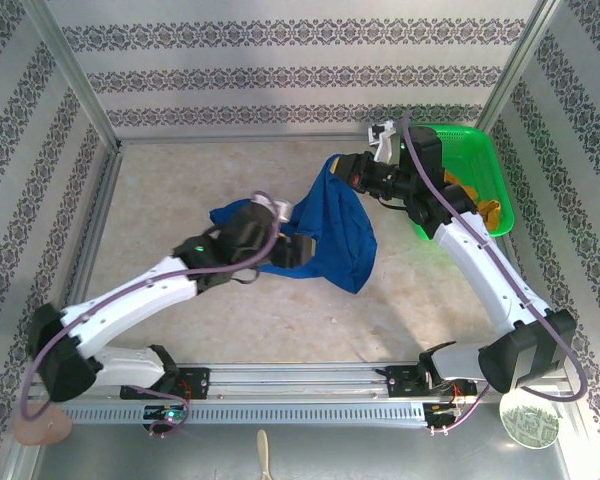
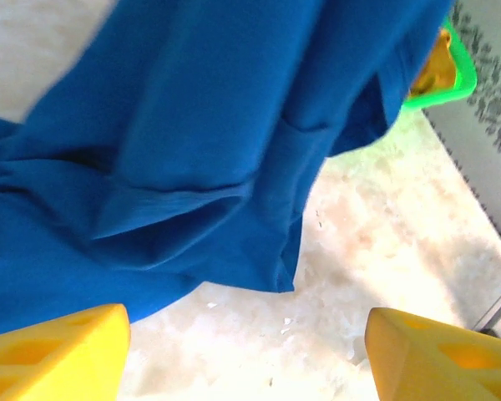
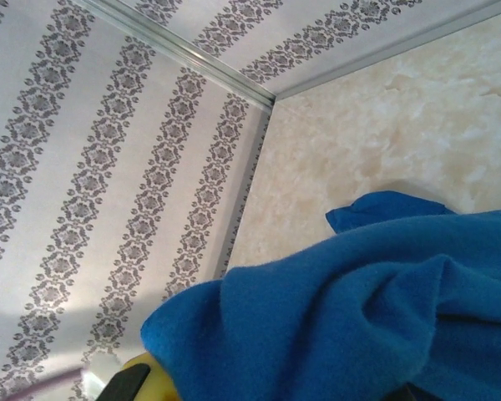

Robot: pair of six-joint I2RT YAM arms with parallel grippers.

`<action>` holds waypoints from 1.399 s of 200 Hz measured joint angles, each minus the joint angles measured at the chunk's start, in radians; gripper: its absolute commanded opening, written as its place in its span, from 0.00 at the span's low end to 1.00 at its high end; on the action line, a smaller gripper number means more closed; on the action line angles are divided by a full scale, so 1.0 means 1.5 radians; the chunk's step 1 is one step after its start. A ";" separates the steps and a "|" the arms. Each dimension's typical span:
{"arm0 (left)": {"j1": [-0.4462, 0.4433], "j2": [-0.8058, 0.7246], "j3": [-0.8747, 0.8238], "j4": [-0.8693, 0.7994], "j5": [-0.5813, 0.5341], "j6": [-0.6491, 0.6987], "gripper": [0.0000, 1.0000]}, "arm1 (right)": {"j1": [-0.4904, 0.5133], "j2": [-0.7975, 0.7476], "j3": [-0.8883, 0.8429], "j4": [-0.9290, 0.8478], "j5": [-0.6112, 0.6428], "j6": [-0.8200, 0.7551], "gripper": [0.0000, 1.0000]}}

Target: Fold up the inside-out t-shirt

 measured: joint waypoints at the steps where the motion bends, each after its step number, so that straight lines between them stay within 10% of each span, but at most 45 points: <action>1: -0.004 0.005 0.000 0.005 -0.003 0.001 0.74 | 0.001 0.000 0.000 0.000 0.000 0.000 0.00; 97: -0.055 0.176 0.071 0.163 -0.131 0.028 0.67 | 0.021 0.001 -0.002 0.001 0.021 -0.002 0.00; 163: -0.035 0.222 0.104 0.190 -0.167 0.031 0.00 | 0.021 -0.008 -0.013 0.001 0.021 -0.002 0.00; 213: -0.019 0.185 0.080 0.190 -0.165 0.034 0.00 | 0.021 0.014 0.011 0.002 0.033 0.003 0.00; 231: -0.007 0.120 0.040 0.189 -0.152 0.025 0.00 | 0.018 0.050 0.046 0.004 0.035 0.003 0.50; 280: 0.106 -0.060 -0.020 0.179 -0.084 -0.035 0.00 | -0.055 0.049 0.017 0.036 0.031 -0.028 0.69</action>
